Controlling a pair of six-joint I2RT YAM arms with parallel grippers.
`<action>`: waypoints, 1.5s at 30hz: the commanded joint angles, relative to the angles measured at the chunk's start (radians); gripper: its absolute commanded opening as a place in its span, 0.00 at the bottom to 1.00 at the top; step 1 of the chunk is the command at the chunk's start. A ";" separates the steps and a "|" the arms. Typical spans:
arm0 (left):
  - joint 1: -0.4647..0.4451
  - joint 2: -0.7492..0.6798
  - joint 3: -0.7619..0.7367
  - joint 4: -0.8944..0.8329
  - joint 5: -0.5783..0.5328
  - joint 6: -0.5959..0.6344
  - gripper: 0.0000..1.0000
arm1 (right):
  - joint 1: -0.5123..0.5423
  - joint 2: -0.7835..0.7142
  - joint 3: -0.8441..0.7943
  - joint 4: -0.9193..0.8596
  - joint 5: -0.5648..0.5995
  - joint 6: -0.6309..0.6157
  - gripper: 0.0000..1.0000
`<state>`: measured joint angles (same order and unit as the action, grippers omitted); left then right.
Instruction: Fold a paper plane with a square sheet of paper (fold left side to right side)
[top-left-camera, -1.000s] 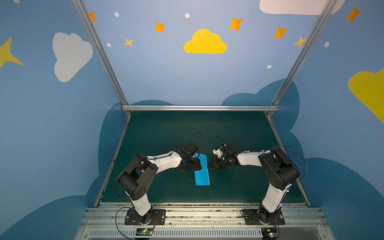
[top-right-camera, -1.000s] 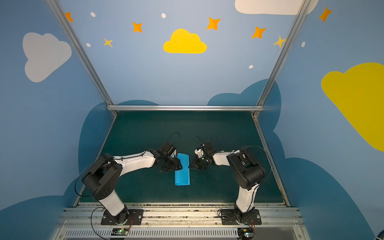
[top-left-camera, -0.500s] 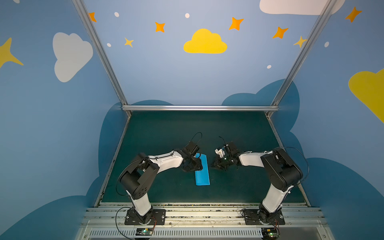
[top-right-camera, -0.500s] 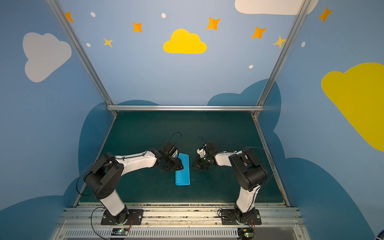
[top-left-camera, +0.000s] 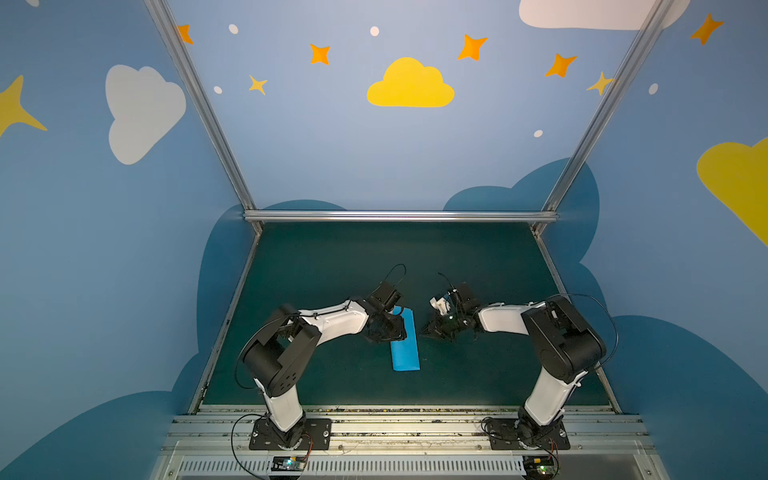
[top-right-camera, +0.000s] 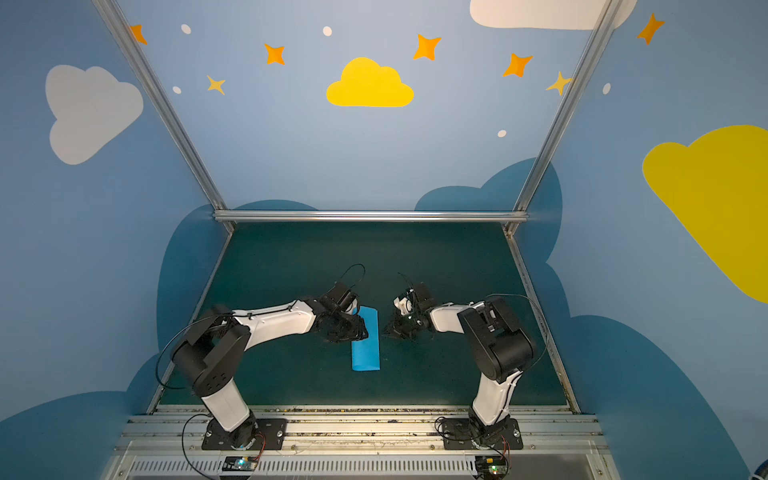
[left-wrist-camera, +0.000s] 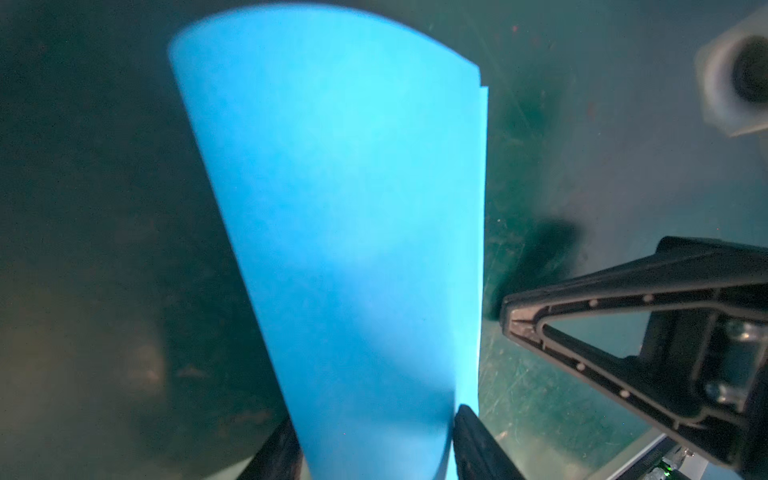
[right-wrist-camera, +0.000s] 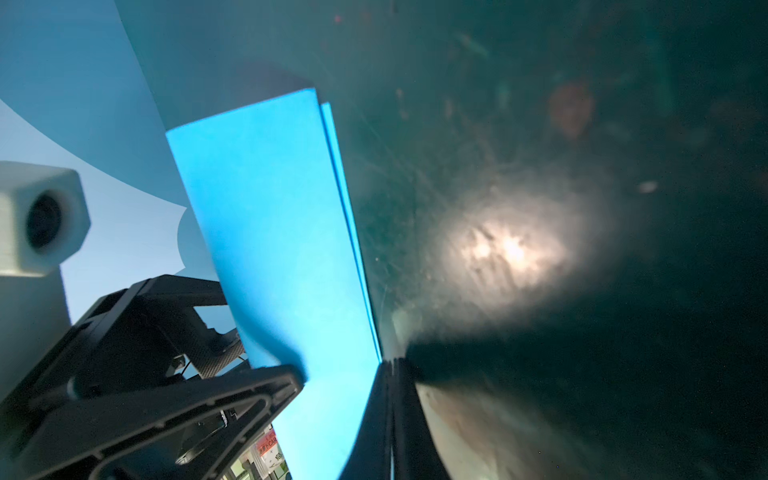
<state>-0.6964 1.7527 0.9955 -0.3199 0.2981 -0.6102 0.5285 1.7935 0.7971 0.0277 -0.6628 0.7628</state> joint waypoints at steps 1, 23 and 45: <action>-0.006 0.042 -0.005 -0.026 -0.005 0.006 0.58 | 0.013 -0.031 0.004 -0.020 0.009 -0.006 0.00; -0.008 0.049 -0.009 -0.048 0.004 0.054 0.57 | 0.057 -0.010 0.073 -0.012 0.021 0.018 0.00; -0.008 0.072 -0.004 -0.051 0.028 0.078 0.56 | 0.081 0.073 0.039 0.035 0.057 0.036 0.00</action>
<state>-0.6960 1.7657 1.0115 -0.3447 0.3061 -0.5499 0.6048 1.8397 0.8497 0.0601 -0.6327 0.8059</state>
